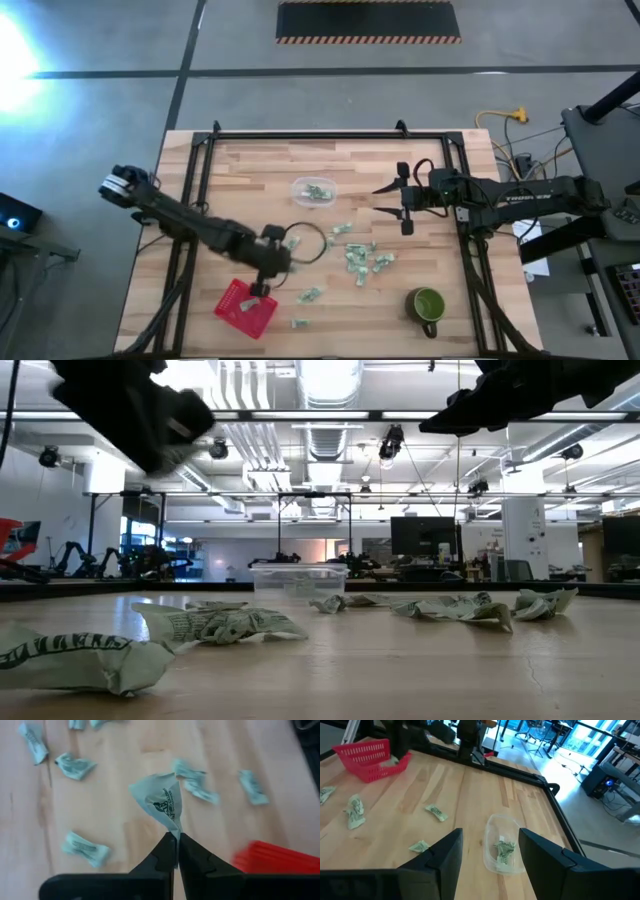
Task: Pick and place items into bin
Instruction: Put the stevia packet into the orange bin
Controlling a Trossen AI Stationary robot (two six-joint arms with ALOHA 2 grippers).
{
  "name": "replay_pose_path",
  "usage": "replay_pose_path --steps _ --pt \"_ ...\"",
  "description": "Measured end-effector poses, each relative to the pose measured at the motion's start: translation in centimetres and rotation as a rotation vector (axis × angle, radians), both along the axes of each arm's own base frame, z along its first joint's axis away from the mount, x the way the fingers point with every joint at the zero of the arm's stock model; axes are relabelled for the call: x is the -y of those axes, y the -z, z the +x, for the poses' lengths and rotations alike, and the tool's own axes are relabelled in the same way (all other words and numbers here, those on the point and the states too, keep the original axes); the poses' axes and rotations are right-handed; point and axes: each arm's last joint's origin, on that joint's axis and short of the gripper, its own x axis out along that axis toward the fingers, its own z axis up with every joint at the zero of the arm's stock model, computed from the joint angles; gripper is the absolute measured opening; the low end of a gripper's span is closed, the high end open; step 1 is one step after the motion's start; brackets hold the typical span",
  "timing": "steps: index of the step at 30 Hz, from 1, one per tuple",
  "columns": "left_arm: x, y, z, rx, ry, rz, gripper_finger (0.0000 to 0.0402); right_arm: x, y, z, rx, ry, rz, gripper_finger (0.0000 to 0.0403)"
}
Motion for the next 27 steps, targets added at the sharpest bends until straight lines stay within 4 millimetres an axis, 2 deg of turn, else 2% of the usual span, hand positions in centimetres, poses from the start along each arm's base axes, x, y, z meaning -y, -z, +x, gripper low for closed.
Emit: replay_pose_path --steps 6,9,19,27 --pt "3.5 -0.1 -2.3 -0.024 0.0 -0.057 0.0 0.0 0.1 0.1 -0.006 0.0 0.002 0.0183" --pt "4.6 0.8 -3.1 -0.083 -0.042 -0.08 0.0 0.0 0.2 0.2 -0.01 0.002 0.008 0.0183" --pt "7.1 2.7 -4.4 -0.207 -0.153 -0.155 0.0 0.0 0.4 0.4 -0.018 0.003 0.012 0.0183" --pt "7.7 3.4 -4.6 -0.261 -0.21 -0.19 0.0001 0.0 0.4 0.4 -0.018 0.004 0.015 0.0183"
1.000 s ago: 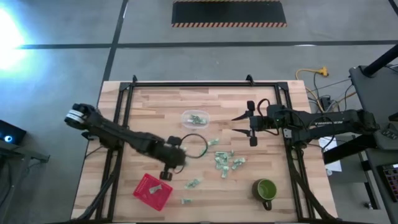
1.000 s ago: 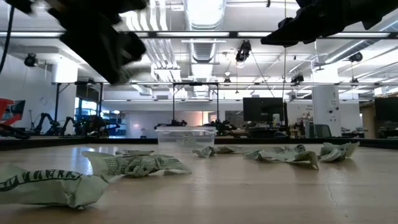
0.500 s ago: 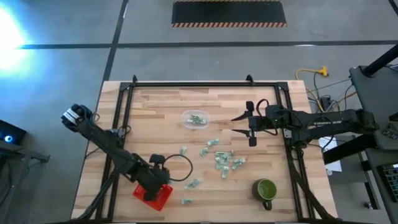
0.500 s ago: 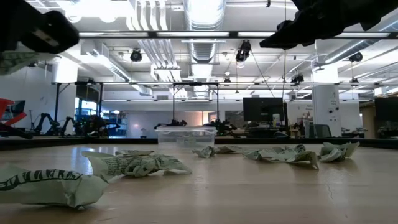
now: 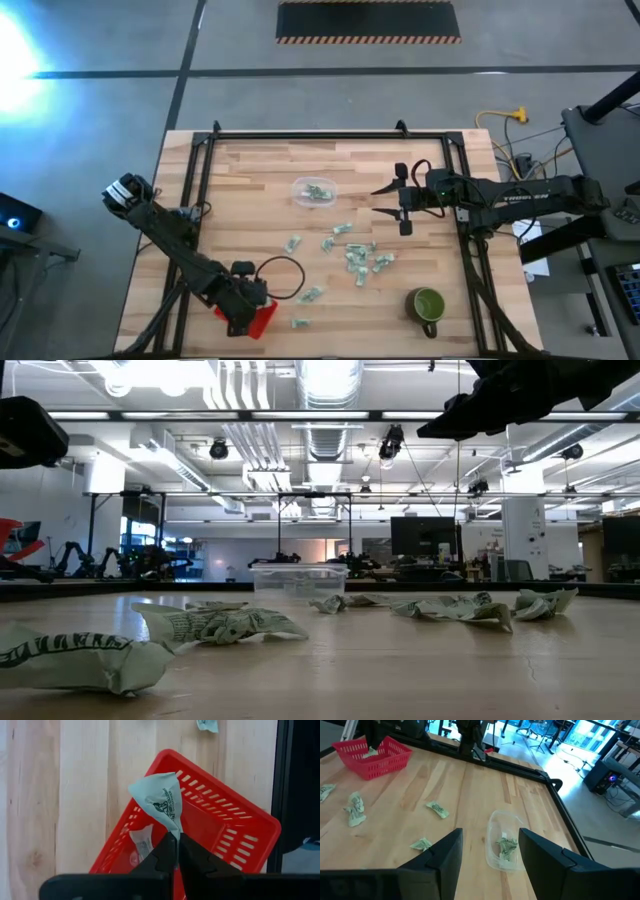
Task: Pick and place items into bin
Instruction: Put the stevia packet into the orange bin
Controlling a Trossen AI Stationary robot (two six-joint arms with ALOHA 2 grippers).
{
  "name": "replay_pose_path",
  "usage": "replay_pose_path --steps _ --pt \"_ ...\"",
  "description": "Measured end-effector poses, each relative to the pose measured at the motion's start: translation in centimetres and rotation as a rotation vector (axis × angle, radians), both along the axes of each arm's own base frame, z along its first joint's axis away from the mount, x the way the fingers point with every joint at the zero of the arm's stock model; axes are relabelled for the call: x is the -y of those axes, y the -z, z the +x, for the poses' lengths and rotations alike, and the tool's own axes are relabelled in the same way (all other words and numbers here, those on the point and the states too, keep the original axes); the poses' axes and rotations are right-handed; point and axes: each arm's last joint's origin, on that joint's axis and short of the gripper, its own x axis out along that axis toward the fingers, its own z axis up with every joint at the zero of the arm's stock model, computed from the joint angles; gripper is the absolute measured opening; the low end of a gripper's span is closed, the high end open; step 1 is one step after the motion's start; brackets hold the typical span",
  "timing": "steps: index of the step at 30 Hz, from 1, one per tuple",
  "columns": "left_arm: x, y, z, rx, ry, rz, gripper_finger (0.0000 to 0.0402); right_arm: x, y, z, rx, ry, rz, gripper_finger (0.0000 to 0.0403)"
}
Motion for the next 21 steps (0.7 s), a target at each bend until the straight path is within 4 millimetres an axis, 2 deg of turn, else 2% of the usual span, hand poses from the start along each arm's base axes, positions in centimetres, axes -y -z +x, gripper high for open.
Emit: replay_pose_path --steps 3,13,21 --pt "0.0 0.0 0.0 0.001 -0.002 0.002 0.0016 0.0 0.0 0.0 0.0 0.0 0.001 0.0183" --pt "0.0 -0.4 0.1 0.042 0.045 0.032 0.0116 0.0 0.0 0.0 0.0 0.001 0.003 0.0183" --pt "-1.4 -2.4 1.8 0.285 0.148 0.308 0.0125 0.0 0.0 0.0 0.001 0.001 0.002 0.0183"
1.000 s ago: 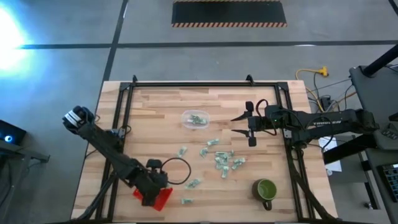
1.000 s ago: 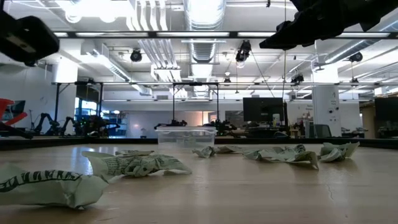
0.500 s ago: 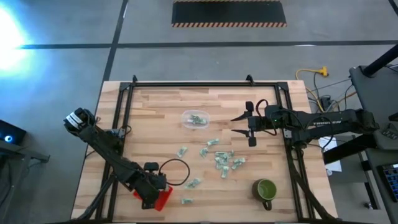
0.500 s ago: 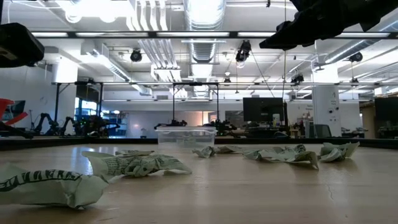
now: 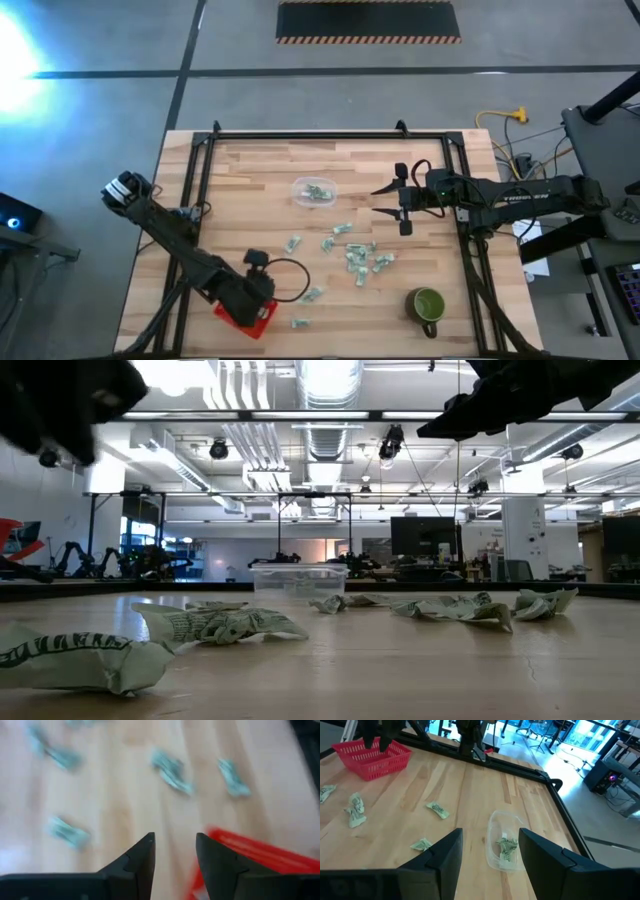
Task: Pick and place items into bin
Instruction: Put the stevia packet into the orange bin
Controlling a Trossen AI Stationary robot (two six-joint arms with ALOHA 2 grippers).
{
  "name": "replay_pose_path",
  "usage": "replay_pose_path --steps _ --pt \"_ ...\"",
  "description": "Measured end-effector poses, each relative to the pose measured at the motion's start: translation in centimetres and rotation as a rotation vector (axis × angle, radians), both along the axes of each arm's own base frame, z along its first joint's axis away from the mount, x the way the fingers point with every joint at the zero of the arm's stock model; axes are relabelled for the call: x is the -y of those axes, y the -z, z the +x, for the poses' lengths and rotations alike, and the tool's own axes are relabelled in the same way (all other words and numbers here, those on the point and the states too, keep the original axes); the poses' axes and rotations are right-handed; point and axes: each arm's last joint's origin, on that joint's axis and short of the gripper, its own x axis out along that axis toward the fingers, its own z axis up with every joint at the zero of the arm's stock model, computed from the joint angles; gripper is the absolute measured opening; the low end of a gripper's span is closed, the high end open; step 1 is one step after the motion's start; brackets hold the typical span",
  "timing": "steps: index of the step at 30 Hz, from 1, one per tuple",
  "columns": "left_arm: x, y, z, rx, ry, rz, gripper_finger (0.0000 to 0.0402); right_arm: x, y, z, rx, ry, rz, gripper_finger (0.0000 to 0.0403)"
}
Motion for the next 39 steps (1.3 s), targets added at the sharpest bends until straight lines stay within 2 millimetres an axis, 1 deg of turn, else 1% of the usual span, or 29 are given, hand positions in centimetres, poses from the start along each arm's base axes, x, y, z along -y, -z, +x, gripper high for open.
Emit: replay_pose_path --steps 2,4,7,9,13,17,22,28,33,39 --pt "-0.4 -0.2 0.7 0.051 0.01 0.041 0.0125 0.0 0.0 0.0 0.001 0.0 0.0 0.0183" --pt "-0.8 -0.5 1.6 0.104 0.016 0.037 0.0125 0.0 0.0 0.0 0.001 0.0 0.0 0.0183" --pt "-1.4 -0.8 3.2 0.193 -0.013 -0.008 0.0125 0.0 0.0 0.0 0.001 0.0 0.0 0.0183" --pt "-1.7 -0.7 3.9 0.217 -0.029 -0.047 0.0125 0.0 0.0 0.0 0.001 0.0 0.001 0.0183" --pt "-2.1 0.2 5.2 0.176 -0.001 -0.126 0.0125 0.0 0.0 0.0 0.0 0.0 0.001 0.0183" --pt "-2.0 1.8 6.1 0.118 0.017 -0.129 0.0125 0.0 0.0 0.0 0.0 0.0 0.001 0.0183" --pt "-1.6 3.7 7.3 0.053 0.06 -0.09 0.0125 0.0 0.0 0.0 0.0 0.0 0.001 0.0183" --pt "-1.3 4.7 9.6 0.04 0.038 -0.086 0.0125 0.0 0.0 0.0 0.0 0.0 0.002 0.0183" --pt "-1.1 5.1 11.1 0.014 0.058 -0.129 0.0125 0.0 0.0 0.0 0.0 0.0 0.002 0.0183" --pt "-1.9 5.7 11.6 -0.018 0.027 -0.135 0.0125 0.0 0.1 0.0 -0.006 0.0 0.002 0.0183"
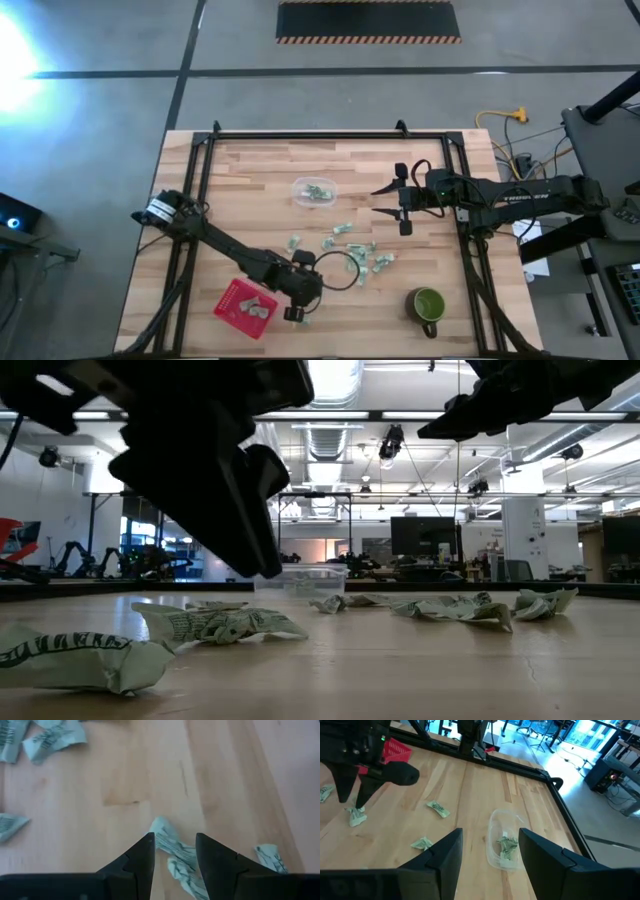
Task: Pick and place items into bin
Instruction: Put the stevia packet into the orange bin
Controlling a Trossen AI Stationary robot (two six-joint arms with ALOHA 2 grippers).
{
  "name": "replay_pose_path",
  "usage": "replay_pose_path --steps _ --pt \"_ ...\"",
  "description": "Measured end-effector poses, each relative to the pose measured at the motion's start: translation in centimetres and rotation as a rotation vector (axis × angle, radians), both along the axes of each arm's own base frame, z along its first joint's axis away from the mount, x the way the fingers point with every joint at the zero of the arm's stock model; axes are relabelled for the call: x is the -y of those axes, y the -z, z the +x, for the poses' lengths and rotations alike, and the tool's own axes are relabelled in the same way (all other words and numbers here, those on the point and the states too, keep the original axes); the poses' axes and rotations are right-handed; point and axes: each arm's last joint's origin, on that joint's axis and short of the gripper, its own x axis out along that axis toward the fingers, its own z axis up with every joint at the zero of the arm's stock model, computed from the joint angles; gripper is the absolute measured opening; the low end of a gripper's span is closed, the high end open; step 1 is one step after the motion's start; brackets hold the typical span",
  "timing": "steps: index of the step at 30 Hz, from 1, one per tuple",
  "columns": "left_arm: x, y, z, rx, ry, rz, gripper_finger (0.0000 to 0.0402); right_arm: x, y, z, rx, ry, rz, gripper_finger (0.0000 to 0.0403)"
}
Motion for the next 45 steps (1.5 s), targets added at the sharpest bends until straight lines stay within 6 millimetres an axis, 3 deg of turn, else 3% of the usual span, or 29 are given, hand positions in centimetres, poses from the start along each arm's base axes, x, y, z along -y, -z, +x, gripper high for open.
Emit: replay_pose_path --steps 31,45 --pt "-0.9 2.3 0.5 -0.068 0.002 -0.069 0.0125 0.0 0.0 0.0 -0.002 0.0 0.0 0.0183" --pt "-1.0 2.0 0.5 -0.09 -0.002 -0.055 0.0125 0.0 0.0 0.0 -0.002 0.0 0.0 0.0183"
